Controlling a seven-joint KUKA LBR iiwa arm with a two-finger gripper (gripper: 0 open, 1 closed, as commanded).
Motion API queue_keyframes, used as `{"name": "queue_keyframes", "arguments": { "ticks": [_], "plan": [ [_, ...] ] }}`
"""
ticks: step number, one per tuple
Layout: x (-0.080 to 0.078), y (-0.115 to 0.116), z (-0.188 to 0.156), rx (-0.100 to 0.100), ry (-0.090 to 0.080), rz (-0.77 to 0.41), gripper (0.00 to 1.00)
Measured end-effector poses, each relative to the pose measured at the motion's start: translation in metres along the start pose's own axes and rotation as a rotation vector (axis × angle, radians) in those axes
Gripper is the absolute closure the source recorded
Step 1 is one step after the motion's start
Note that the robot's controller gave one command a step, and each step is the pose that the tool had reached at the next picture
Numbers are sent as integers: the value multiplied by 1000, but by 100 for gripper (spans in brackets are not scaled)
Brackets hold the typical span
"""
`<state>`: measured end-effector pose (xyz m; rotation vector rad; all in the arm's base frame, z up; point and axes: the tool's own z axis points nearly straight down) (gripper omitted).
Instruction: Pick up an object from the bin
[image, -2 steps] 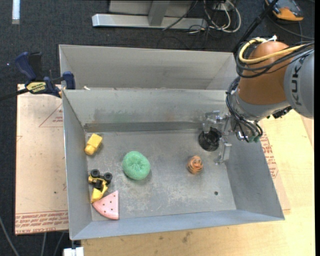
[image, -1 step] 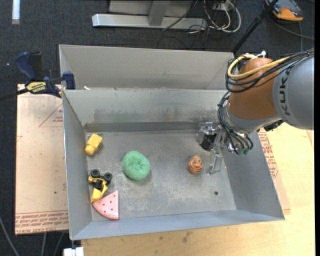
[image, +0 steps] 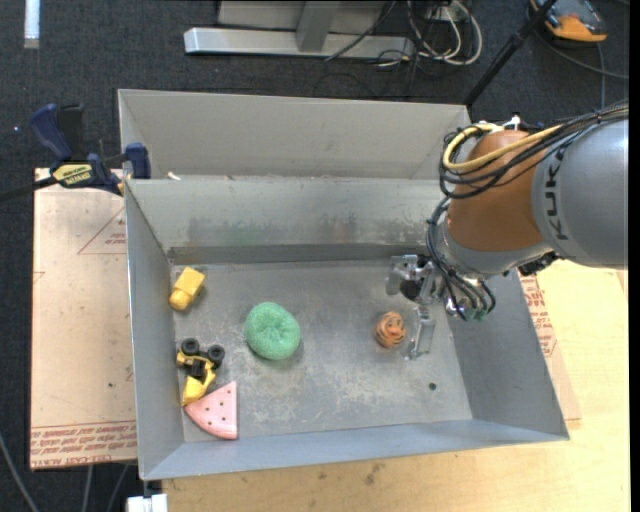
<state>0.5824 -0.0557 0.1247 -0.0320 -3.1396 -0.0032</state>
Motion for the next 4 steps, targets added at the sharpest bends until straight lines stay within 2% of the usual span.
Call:
{"name": "queue_keyframes", "arguments": {
  "ticks": [1,2,3,4],
  "plan": [
    [22,1,54,-1,-1,-90,100],
    [22,1,54,-1,-1,-91,100],
    [-7,1,-52,2,-5,-146,100],
    [-7,1,-52,2,-5,-147,100]
  ]
}}
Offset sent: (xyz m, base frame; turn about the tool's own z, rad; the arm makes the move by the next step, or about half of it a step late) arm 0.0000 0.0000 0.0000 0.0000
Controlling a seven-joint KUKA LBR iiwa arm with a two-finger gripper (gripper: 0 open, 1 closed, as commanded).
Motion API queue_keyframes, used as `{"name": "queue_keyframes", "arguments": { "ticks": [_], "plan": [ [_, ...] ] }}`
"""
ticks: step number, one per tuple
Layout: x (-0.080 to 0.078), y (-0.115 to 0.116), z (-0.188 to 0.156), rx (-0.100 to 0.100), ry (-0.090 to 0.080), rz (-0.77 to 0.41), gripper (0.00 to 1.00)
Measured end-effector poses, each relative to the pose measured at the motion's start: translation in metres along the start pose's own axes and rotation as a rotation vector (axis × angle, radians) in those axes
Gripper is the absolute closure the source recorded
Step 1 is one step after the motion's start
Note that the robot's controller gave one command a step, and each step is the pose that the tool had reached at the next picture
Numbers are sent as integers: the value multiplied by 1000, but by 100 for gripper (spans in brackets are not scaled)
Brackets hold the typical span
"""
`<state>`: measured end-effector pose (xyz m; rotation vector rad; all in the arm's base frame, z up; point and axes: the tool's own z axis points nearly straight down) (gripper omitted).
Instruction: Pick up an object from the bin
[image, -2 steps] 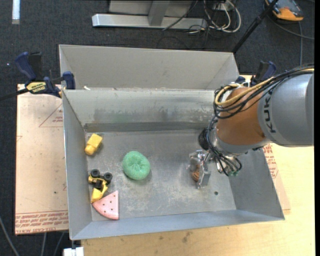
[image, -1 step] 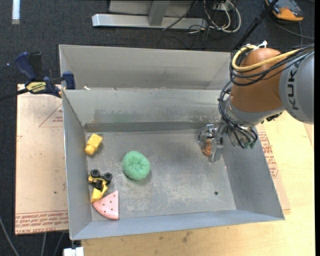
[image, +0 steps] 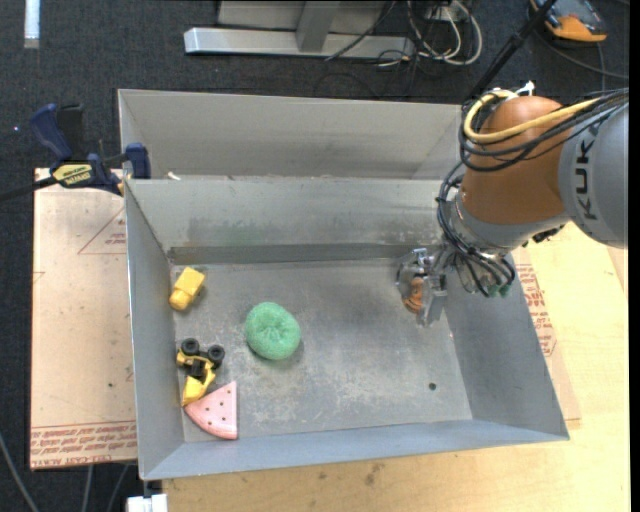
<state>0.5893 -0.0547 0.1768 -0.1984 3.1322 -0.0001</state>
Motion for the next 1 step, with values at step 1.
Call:
{"name": "queue_keyframes", "arguments": {
  "ticks": [1],
  "plan": [
    [19,13,-82,0,0,5,100]
  ]
}}
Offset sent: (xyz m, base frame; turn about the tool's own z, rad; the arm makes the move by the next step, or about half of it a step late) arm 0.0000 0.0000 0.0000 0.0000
